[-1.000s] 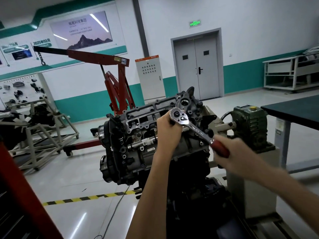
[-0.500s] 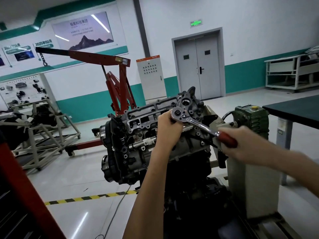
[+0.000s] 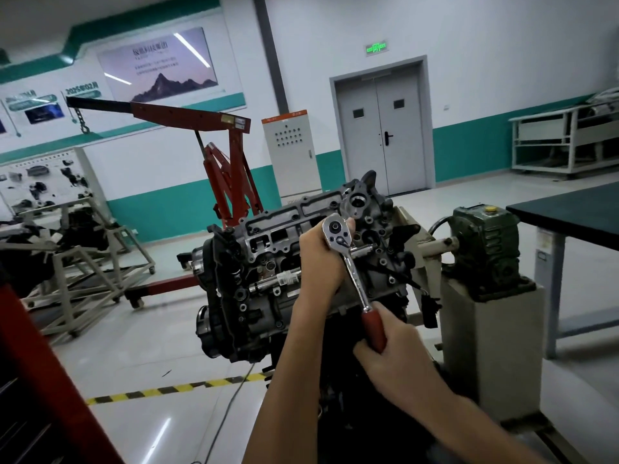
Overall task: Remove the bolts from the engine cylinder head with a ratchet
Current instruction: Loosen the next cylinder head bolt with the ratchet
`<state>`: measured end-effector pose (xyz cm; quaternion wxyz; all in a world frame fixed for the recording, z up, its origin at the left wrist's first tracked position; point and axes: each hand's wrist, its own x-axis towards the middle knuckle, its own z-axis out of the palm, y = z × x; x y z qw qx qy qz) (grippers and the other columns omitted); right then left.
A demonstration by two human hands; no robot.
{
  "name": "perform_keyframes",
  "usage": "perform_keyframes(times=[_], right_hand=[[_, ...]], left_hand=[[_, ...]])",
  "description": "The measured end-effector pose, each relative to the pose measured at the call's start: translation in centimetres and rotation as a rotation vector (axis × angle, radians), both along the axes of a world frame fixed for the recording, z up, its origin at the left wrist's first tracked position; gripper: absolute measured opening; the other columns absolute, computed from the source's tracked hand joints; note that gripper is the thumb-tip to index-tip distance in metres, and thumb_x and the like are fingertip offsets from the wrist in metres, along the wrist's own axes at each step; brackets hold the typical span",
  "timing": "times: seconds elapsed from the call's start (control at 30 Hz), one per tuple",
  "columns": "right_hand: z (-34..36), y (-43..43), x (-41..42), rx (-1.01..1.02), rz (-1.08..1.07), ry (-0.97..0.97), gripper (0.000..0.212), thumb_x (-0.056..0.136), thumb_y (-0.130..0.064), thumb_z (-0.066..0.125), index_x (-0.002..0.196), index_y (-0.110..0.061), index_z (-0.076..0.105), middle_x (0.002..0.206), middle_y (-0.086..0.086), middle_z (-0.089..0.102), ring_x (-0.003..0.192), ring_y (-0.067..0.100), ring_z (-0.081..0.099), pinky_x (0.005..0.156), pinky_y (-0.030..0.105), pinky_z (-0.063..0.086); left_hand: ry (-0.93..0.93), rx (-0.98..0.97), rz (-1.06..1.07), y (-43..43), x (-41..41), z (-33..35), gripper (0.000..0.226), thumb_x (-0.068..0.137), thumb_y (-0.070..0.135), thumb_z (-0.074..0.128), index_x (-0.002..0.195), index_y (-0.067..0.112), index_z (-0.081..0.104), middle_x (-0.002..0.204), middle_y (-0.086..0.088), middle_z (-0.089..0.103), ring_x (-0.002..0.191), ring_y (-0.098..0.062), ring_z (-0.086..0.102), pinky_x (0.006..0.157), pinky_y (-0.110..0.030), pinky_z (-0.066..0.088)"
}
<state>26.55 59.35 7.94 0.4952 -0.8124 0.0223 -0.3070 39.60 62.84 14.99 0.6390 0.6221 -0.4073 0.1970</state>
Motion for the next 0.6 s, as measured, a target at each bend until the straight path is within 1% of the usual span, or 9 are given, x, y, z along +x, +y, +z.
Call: perform_keyframes(times=[0.1, 0.17, 0.27, 0.3, 0.33, 0.37, 0.4, 0.5, 0.6], right_hand=[[3.1, -7.0, -1.9, -0.359, 0.035, 0.145, 0.029, 0.072, 0.003, 0.063, 0.074, -0.024, 0.053, 0.052, -0.007, 0.048, 0.043, 0.002, 0.047, 0.044, 0.014, 0.037], [6.2, -10.6, -2.3, -0.586, 0.032, 0.220, 0.032, 0.076, 0.003, 0.064, 0.077, -0.027, 0.054, 0.058, -0.006, 0.053, 0.047, 0.001, 0.053, 0.048, 0.014, 0.042], [8.0, -12.3, -1.5, -0.694, -0.006, 0.197, 0.026, 0.076, 0.001, 0.064, 0.074, -0.022, 0.053, 0.058, -0.004, 0.053, 0.047, 0.004, 0.053, 0.051, 0.014, 0.044], [7.4, -11.8, -1.4, -0.653, -0.009, 0.201, 0.024, 0.076, -0.001, 0.064, 0.074, -0.021, 0.052, 0.060, -0.002, 0.054, 0.047, 0.008, 0.053, 0.050, 0.020, 0.047], [6.1, -10.9, -1.4, -0.577, -0.006, 0.194, 0.021, 0.076, -0.002, 0.065, 0.076, -0.019, 0.052, 0.061, 0.003, 0.055, 0.047, 0.013, 0.052, 0.049, 0.026, 0.048], [4.4, -9.4, -1.5, -0.474, -0.010, 0.153, 0.020, 0.075, -0.003, 0.066, 0.076, -0.017, 0.052, 0.059, 0.005, 0.054, 0.047, 0.018, 0.050, 0.047, 0.029, 0.046], [2.8, -7.4, -1.7, -0.357, -0.028, 0.089, 0.021, 0.073, -0.003, 0.067, 0.075, -0.017, 0.051, 0.055, 0.004, 0.050, 0.044, 0.015, 0.046, 0.046, 0.026, 0.043], [-0.3, -0.6, -0.7, -0.001, -0.069, -0.051, 0.023, 0.073, -0.003, 0.065, 0.075, -0.020, 0.050, 0.049, -0.004, 0.045, 0.039, 0.005, 0.040, 0.040, 0.012, 0.033], [-1.1, 3.1, 0.9, 0.193, 0.018, -0.050, 0.020, 0.076, -0.004, 0.060, 0.084, -0.020, 0.052, 0.056, 0.002, 0.051, 0.039, 0.005, 0.042, 0.040, 0.018, 0.038]], left_hand=[[-0.067, 0.149, 0.005, 0.3, 0.7, 0.8, 0.048, 0.088, 0.003, 0.062, 0.051, 0.019, 0.037, 0.048, 0.014, 0.037, 0.051, -0.005, 0.029, 0.051, -0.025, 0.028], [-0.103, 0.246, 0.009, 0.3, 1.0, 1.3, 0.035, 0.084, -0.005, 0.059, 0.053, -0.001, 0.043, 0.051, -0.002, 0.041, 0.055, -0.013, 0.030, 0.053, -0.029, 0.026], [-0.067, 0.172, 0.017, 0.3, 0.7, 1.0, 0.023, 0.083, -0.009, 0.056, 0.062, -0.014, 0.049, 0.054, -0.020, 0.042, 0.057, -0.016, 0.029, 0.054, -0.032, 0.025], [-0.044, 0.123, 0.017, 0.4, 0.6, 0.6, 0.024, 0.084, -0.008, 0.056, 0.062, -0.014, 0.050, 0.054, -0.019, 0.043, 0.056, -0.015, 0.030, 0.054, -0.031, 0.026], [-0.022, 0.079, 0.014, 0.4, 0.6, 0.3, 0.027, 0.086, -0.006, 0.058, 0.060, -0.009, 0.049, 0.052, -0.009, 0.043, 0.055, -0.012, 0.031, 0.054, -0.029, 0.027], [-0.007, 0.052, 0.013, 0.3, 0.5, -0.1, 0.034, 0.088, -0.003, 0.059, 0.056, 0.001, 0.047, 0.050, 0.004, 0.042, 0.053, -0.008, 0.031, 0.052, -0.028, 0.028], [-0.003, 0.041, 0.016, 0.3, 0.3, -0.2, 0.041, 0.090, 0.002, 0.060, 0.054, 0.012, 0.043, 0.049, 0.014, 0.039, 0.052, -0.005, 0.030, 0.052, -0.027, 0.028], [-0.010, 0.025, 0.025, 0.1, -0.2, 0.1, 0.049, 0.093, 0.012, 0.061, 0.055, 0.026, 0.033, 0.048, 0.015, 0.033, 0.053, -0.003, 0.027, 0.052, -0.023, 0.026], [-0.026, 0.026, 0.030, 0.3, -0.3, 0.1, 0.050, 0.093, 0.012, 0.061, 0.057, 0.026, 0.030, 0.052, 0.015, 0.029, 0.052, -0.002, 0.024, 0.049, -0.016, 0.023]])
